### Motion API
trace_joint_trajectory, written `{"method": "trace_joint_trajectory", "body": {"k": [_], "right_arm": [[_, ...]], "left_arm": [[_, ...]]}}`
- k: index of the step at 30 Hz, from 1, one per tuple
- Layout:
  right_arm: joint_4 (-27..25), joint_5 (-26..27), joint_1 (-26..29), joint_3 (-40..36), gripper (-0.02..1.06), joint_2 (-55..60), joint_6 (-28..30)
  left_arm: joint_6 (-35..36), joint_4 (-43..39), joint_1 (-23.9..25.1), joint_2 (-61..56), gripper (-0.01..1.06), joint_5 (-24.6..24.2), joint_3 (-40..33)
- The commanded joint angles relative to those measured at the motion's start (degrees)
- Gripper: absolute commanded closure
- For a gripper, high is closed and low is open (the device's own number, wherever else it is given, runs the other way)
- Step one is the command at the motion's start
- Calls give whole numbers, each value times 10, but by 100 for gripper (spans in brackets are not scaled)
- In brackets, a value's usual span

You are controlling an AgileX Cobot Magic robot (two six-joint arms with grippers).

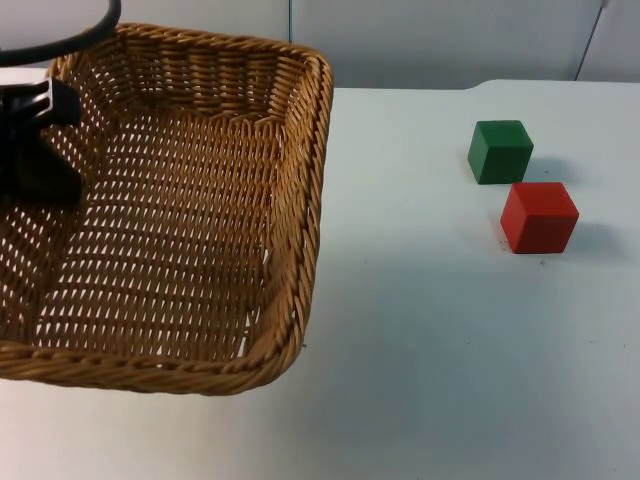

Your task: Pick up the basket with the left hand and place the blue cube into the basket with the right hand.

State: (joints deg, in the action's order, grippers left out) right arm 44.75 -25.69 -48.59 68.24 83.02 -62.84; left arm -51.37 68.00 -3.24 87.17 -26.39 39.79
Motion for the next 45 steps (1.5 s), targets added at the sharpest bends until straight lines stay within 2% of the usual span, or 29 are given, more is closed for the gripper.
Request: {"method": "trace_joint_trajectory", "body": {"k": [1,4,6,9,17,42,45], "right_arm": [[1,12,-2,14,105,14,3],[-6,12,-13,36,105,43,16],[-33,12,-25,58,105,74,46],[-48,10,-37,79,105,106,68],[-47,-7,-64,142,105,219,74],[-40,-8,-65,146,105,320,76],[-41,-8,-65,146,96,329,76]], "left_arm": [[4,17,3,-8,105,-4,0],[4,17,3,-8,105,-4,0],[4,17,3,-8,105,-4,0],[4,17,3,-7,105,-3,0],[4,19,3,10,105,-3,0],[4,22,3,21,105,-4,0],[4,23,3,21,105,-4,0]]}}
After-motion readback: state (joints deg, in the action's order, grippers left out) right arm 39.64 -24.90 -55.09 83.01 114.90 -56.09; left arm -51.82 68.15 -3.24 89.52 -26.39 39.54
